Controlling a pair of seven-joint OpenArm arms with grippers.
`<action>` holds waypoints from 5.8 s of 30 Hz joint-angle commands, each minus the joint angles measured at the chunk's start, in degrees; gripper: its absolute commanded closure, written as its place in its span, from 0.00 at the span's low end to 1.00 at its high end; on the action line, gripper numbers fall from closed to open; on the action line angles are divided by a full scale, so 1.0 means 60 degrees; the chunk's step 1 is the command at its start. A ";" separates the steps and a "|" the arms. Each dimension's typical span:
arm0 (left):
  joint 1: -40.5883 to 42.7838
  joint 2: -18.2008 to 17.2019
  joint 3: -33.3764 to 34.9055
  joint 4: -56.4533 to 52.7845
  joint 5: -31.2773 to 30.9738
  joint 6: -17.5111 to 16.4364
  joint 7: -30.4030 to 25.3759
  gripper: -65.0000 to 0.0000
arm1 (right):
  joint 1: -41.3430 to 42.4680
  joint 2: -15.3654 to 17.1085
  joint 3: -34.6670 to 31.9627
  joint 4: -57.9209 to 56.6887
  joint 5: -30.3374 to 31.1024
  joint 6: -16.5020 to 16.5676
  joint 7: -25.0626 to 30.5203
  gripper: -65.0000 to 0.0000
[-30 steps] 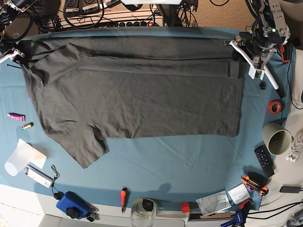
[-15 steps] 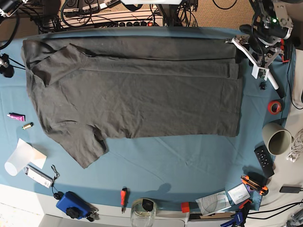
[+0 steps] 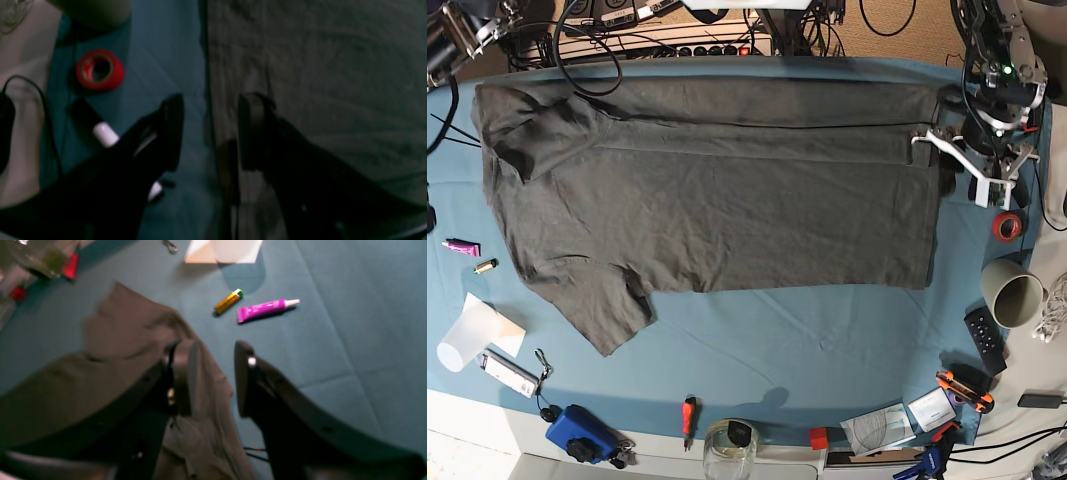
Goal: Fold the T-shirt properly
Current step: 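Release the right gripper and move it to the sleeve near it, then grasp the sleeve with the right gripper and fold it inward, then regrasp the shirt's side edge near the sleeve with the right gripper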
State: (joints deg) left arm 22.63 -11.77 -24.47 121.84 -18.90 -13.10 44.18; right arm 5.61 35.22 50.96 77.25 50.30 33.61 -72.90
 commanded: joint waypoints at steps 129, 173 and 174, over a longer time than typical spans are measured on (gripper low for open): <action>-0.0149 -0.0073 -0.0051 0.0149 -0.0062 -0.0011 0.0055 0.59 | 0.2288 0.0721 -0.3497 -0.2696 0.0102 0.0729 0.1213 0.71; -0.0149 -0.0073 -0.0051 0.0149 -0.0033 -0.0011 0.0153 0.59 | 0.3752 -0.0820 -0.2863 -0.5380 -0.3264 0.0481 0.3238 0.64; -0.0149 -0.0073 -0.0051 0.0149 -0.0033 -0.0011 0.0153 0.59 | 0.3683 -0.0852 -0.2903 -0.5380 -0.3260 0.0477 0.3271 0.64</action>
State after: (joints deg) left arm 22.02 -11.77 -24.47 121.84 -18.85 -13.13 46.44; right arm 26.30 29.28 33.63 44.05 29.50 35.90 -54.15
